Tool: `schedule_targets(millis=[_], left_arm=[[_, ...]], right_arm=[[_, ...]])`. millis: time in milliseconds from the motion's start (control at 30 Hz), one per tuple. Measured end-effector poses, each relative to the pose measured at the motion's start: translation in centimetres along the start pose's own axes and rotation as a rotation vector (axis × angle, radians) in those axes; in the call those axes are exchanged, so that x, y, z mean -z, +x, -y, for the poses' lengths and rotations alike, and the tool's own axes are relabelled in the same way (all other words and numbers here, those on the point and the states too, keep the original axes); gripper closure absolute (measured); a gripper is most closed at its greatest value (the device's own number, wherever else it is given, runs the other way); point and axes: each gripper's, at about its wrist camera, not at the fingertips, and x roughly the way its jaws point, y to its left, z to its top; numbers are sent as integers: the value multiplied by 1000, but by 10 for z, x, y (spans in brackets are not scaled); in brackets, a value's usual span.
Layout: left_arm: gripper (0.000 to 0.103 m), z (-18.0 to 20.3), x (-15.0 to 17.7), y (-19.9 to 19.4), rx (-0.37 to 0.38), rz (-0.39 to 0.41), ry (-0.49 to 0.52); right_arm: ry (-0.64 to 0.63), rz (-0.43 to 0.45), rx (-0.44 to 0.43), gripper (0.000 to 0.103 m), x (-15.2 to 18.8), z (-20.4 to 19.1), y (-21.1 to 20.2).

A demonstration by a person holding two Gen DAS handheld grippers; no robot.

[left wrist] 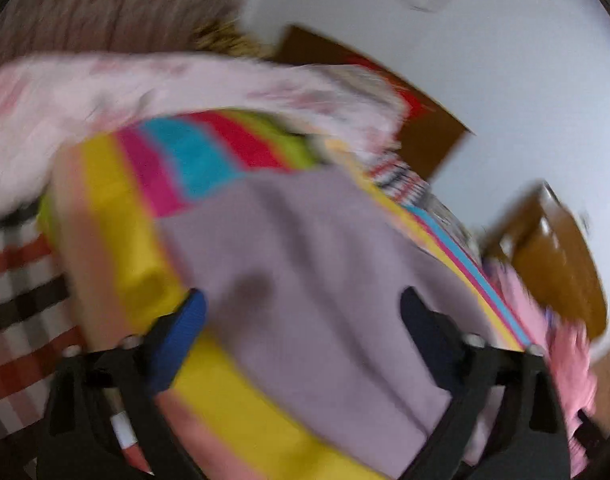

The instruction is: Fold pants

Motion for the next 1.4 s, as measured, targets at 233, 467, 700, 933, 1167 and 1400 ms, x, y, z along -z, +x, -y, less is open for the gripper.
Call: schedule_targets(millis=[233,467,700,933,1167,1400], left_arm=[[31,-59,-8,-4,-27,26,-125],[29,-56,-8,-14,-127,73,-74],[22,-42,-12,4,-82,43,-12],[22,-39,-17,38,-9,-23,-64],[41,-50,-24,55,27,-44,-112],[47,-63,-28,65,27,-29,-176]], right_arm=[[-86,-253,-518,53,-83,-139,181],[95,-470,-743,54,-112,-209,308],[-16,-240,-326,64,-137,-197,294],[-151,-229,-356,46,-166,-191,303],[-353,-440,-514,47,-185,-211,355],[-633,-422,-538,55,-175,-235,356]])
